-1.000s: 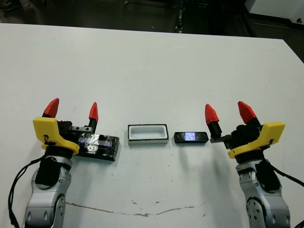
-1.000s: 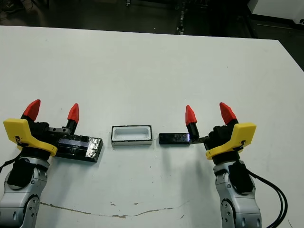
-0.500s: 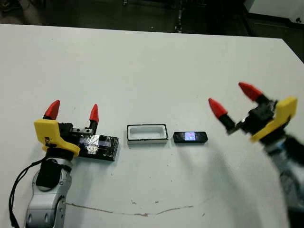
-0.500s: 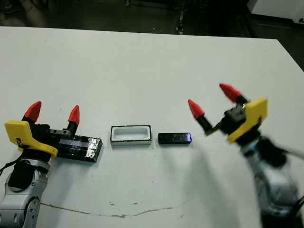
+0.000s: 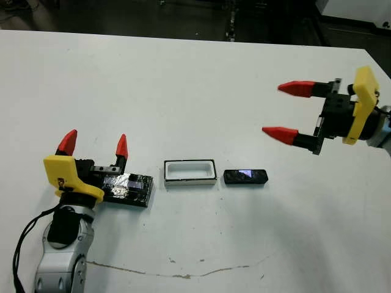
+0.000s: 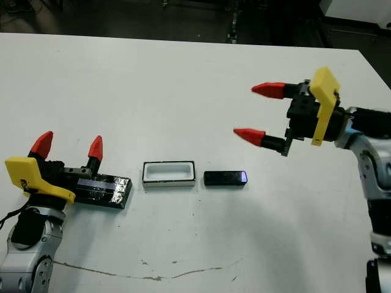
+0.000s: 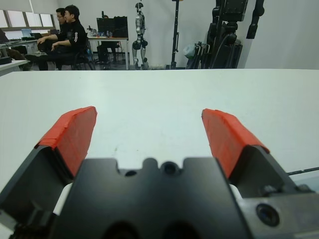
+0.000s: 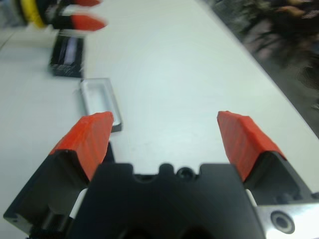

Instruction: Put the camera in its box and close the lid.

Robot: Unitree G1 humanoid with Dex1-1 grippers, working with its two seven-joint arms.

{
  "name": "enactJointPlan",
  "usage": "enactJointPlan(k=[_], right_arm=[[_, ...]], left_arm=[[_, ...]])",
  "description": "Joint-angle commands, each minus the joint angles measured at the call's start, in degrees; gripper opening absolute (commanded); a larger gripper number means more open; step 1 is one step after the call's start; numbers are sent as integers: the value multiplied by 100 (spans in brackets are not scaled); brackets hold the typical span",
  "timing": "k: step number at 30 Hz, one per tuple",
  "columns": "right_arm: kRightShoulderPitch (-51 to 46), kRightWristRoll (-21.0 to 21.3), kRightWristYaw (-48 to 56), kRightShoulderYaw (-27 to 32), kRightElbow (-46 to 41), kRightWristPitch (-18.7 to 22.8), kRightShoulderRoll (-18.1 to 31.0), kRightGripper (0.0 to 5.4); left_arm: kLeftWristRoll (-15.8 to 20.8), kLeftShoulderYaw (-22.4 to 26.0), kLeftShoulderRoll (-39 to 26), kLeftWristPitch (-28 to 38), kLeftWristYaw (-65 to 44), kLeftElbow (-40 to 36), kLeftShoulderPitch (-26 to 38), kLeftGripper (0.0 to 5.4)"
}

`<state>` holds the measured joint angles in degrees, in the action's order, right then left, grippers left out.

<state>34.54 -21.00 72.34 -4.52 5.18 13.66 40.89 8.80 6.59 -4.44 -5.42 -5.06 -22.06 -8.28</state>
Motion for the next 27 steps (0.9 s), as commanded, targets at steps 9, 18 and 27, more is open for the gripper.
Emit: enactJointPlan(k=[9,18,27], right_arm=[[795,725,1411,-992,804,-547,-57,540],[1145,1536,1677,-1702,935,-455,-93,540],[1199,1714,1692,-1819,1208,-581,-335,540]], left_arm=[[5,26,-33,-70,13,-18,-54,538],[-27,4,-35,-49,12,-2,-50,538],[-27,-20,-10,-93,44,-60,-49,538]])
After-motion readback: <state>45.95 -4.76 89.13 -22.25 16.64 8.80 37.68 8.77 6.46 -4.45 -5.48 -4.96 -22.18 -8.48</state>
